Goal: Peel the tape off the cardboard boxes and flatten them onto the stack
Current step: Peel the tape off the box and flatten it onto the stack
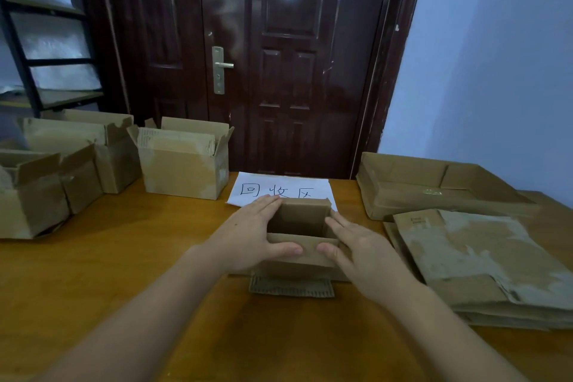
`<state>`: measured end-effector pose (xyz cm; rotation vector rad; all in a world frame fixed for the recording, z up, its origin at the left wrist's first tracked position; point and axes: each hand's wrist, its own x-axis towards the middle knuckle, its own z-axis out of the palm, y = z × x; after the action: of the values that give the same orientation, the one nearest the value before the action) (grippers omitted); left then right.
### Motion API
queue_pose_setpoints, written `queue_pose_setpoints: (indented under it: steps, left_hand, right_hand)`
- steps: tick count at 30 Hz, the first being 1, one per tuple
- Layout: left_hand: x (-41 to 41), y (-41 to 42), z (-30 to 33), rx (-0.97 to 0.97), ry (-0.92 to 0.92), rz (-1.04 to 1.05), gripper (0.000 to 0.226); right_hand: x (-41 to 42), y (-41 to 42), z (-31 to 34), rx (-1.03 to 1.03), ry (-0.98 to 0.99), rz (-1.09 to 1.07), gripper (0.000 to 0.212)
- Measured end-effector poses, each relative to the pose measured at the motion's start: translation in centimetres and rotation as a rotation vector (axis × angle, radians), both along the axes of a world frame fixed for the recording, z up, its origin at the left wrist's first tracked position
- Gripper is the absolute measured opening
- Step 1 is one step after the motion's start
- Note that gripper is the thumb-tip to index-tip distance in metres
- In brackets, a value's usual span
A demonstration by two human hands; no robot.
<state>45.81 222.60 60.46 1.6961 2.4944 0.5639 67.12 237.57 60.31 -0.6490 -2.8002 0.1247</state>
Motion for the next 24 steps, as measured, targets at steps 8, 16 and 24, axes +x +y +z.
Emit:
queue_pose_setpoints:
  steps: [8, 16, 24]
  left_hand:
    - [1.4, -1.0, 0.1, 0.063, 0.001, 0.01, 0.111]
    - [1.4, -2.9, 0.4, 0.213, -0.444, 0.084, 0.123]
    - [7.2, -2.3, 0.0, 0.211, -0.079, -0.148, 0.1]
  right_hand:
    - [-1.5, -1.1, -3.3, -0.361, 0.302, -0.009, 0.07]
    - [-2.3, 0.0, -3.1, -0.469, 0.34, -0.105, 0.08]
    - [-1.5, 0.0, -0.3, -1.052, 0.64, -0.082, 0.042]
